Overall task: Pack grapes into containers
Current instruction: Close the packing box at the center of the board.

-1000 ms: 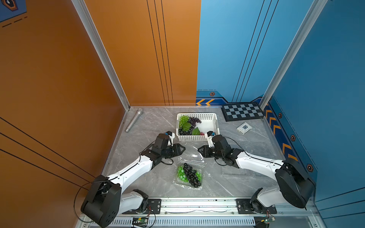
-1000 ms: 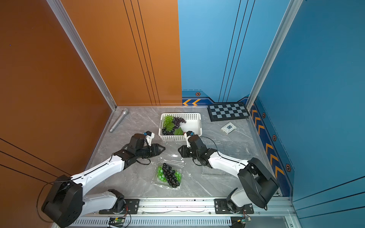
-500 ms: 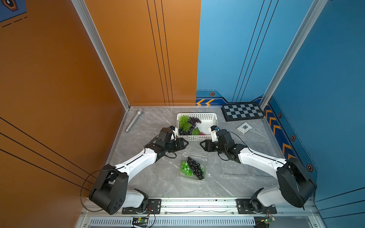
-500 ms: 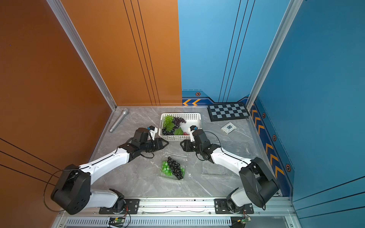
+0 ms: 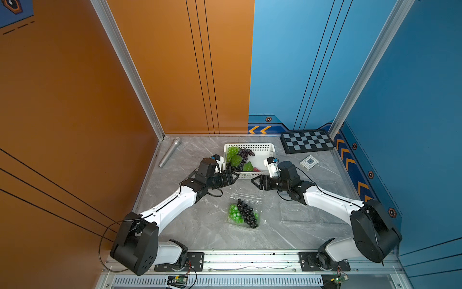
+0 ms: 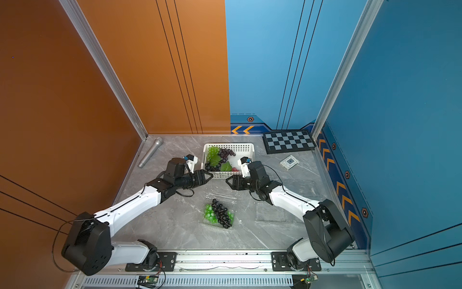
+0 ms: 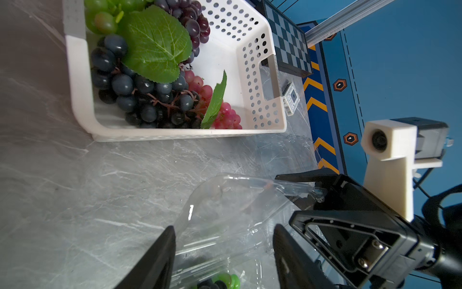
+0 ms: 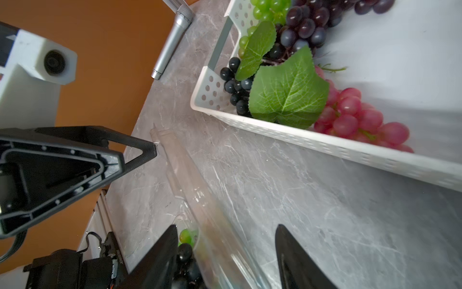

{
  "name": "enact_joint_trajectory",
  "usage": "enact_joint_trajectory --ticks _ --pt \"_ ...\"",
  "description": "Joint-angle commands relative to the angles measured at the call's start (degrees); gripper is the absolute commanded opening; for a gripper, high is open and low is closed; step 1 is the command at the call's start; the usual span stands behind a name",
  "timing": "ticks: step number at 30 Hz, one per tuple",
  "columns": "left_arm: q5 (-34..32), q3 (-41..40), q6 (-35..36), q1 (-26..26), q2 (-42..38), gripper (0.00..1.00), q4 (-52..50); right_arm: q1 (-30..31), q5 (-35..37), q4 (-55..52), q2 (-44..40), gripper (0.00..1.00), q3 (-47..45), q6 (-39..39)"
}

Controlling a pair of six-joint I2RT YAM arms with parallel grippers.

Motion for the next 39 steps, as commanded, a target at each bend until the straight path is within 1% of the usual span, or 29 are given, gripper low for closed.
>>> enact_joint_trajectory --ticks 1,5,10,17,18,20,26,31,36,39 --pt "-2.21 1.35 2.40 1.34 -4.60 0.64 -5.54 0.11 -3.16 -0.91 -3.34 0.63 0.21 -1.44" --pt "-3.60 0.15 3.09 3.11 -9.61 0.64 -11.15 0.90 -3.91 -2.77 -6.29 0.66 0.14 -2.23" --pt "-2.55 -1.87 2.61 5.37 -14.13 0.65 -15.73 2.97 -4.89 -5.39 -9.02 0.66 0.61 -2.43" --pt "-0.80 -4.70 2.45 7.35 -18.73 0.63 -21.42 8.33 -3.33 -9.43 -12.18 0.67 0.90 -3.60" --pt "-0.82 -4.89 2.47 7.45 -19.45 0.63 -22.32 10.45 -2.91 -10.10 -12.48 0.67 0.96 -3.56" --pt "-0.74 -5.16 2.52 7.79 -20.84 0.63 -24.18 12.21 -1.95 -11.83 -13.08 0.67 1.43 -3.88" --pt "1.12 -7.40 1.17 8.38 -24.96 0.63 -26.91 15.53 -1.18 -13.83 -12.54 0.65 2.10 -3.92" --pt "3.24 -9.85 0.29 8.34 -26.61 0.62 -27.67 18.26 -0.21 -13.98 -10.77 0.65 2.27 -3.47" --pt "6.03 -11.64 -0.11 8.21 -28.04 0.59 -29.43 21.21 3.25 -14.29 -8.52 0.63 3.21 -3.82" --pt "6.25 -11.99 0.34 7.80 -28.66 0.57 -31.32 22.77 4.81 -14.27 -6.96 0.63 4.02 -4.08"
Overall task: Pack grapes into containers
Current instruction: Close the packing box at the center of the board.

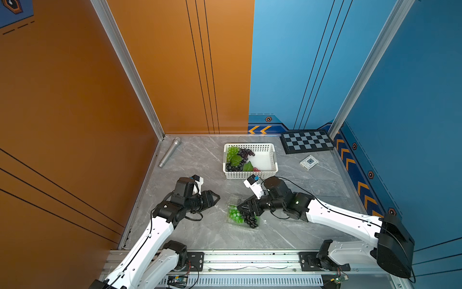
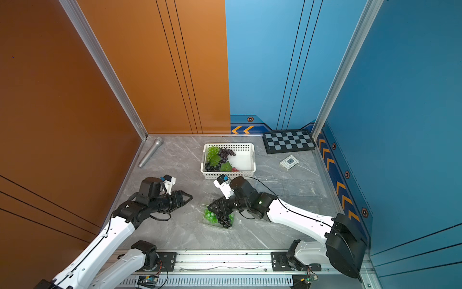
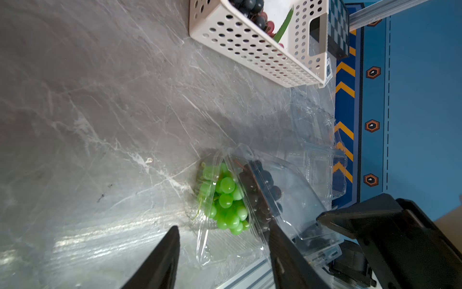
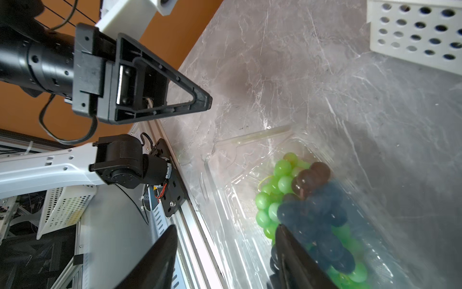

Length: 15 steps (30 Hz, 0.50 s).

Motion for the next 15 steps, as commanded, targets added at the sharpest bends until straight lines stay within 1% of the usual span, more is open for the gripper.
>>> enact_joint_trajectory --ticks 1,4,11,15 --pt "2.76 -0.80 0.11 -0.07 -1.16 0.57 -3.47 1.49 3.82 -1.50 1.53 0.63 2.41 -1.11" --pt "3.26 -1.51 0.04 -0.83 -1.67 0.55 -4.06 2.89 5.42 -1.90 3.26 0.62 3.10 -1.39" --pt "2.08 -3.89 -0.79 -1.88 -3.43 0.54 -4.64 6.49 11.04 -2.47 5.63 0.60 2.80 -1.93" --pt "1.74 -4.91 -1.03 -2.24 -4.67 0.54 -5.20 7.60 12.14 -2.46 6.29 0.60 2.32 -1.35"
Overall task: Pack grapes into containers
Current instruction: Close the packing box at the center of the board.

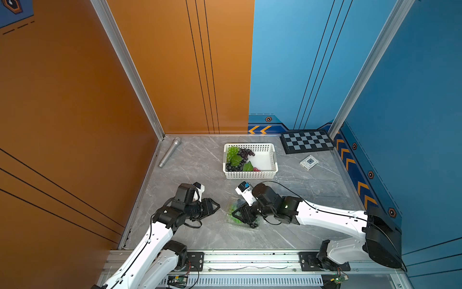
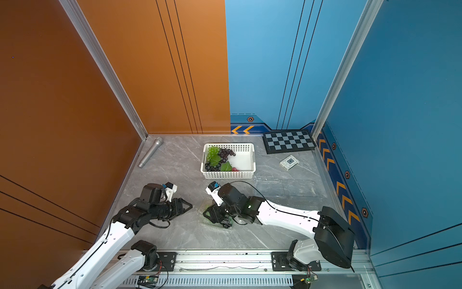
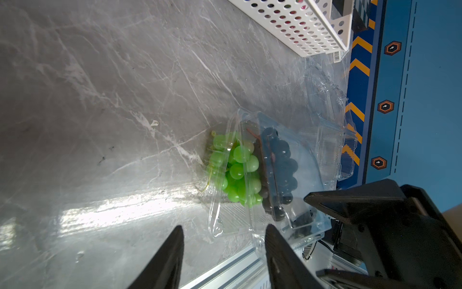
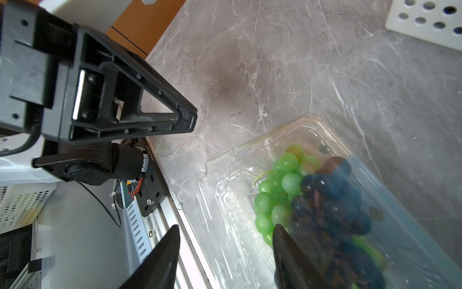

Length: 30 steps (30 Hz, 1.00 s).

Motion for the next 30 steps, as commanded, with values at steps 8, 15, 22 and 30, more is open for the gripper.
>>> enact_joint_trajectory --ticks 8,15,22,30 --pt "-0.02 -1.91 -1.39 -2.45 -1.03 0.54 -1.99 1.53 6.44 -0.04 0.79 0.59 -3.37 2.05" --pt "-0.29 -2.67 -2.52 -4.90 0.17 0.53 -1.97 1.02 8.15 0.99 1.03 0.58 -5.15 3.36" --pt "1.67 -4.37 -4.40 -7.26 0.79 0.51 -2.00 0.48 8.23 1.30 2.13 0.56 -5.37 4.02" --pt "1.34 -4.75 -6.14 -8.46 1.82 0.50 -1.78 0.47 7.90 3.19 3.48 0.54 -6.30 5.16"
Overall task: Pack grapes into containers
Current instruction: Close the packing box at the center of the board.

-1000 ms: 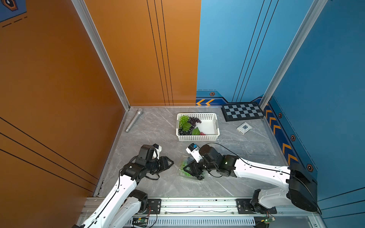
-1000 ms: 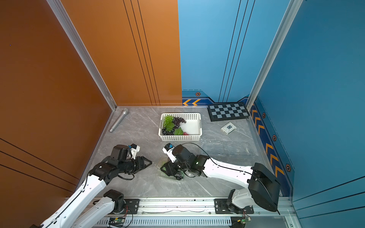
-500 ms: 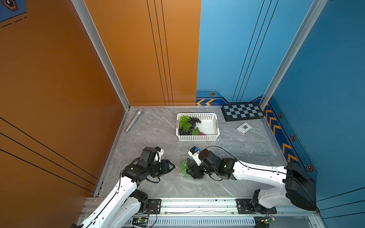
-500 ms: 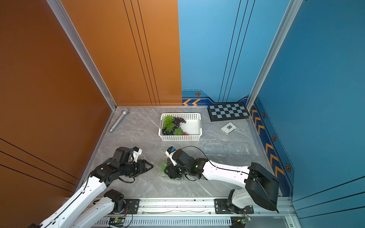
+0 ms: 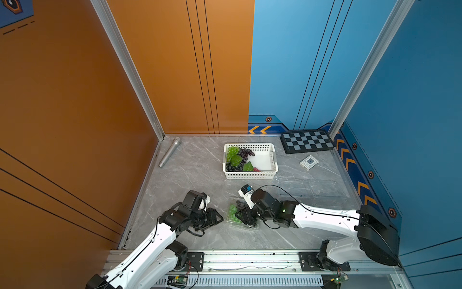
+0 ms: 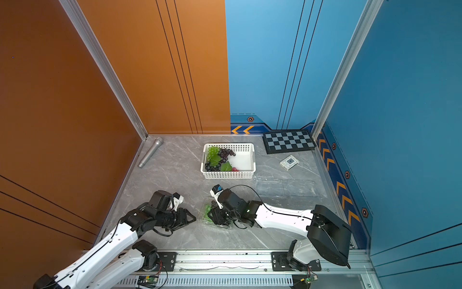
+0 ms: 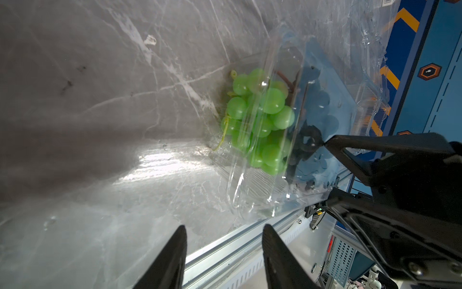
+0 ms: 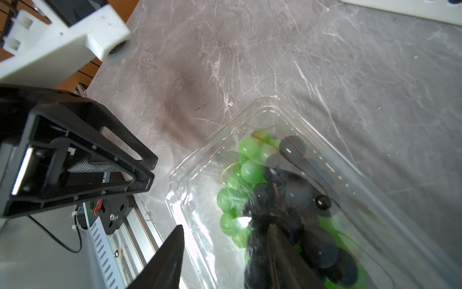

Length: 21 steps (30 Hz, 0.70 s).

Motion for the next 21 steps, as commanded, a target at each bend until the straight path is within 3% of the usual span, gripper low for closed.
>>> enact_joint_trajectory --ticks 1,13,21 --pt "0.82 0.13 -1.23 -0.80 0.46 0.50 -0.46 -0.20 1.15 -0.94 1.81 0.54 -1.76 1.41" --pt "2.97 -4.79 -7.91 -1.78 3.93 0.42 10.77 -0.05 1.09 -0.94 2.58 0.53 -1.95 1.91" --pt "1.34 -8.35 -14.39 -1.83 2.12 0.36 17.05 0.07 1.12 -0.85 2.40 0.53 -1.98 1.91"
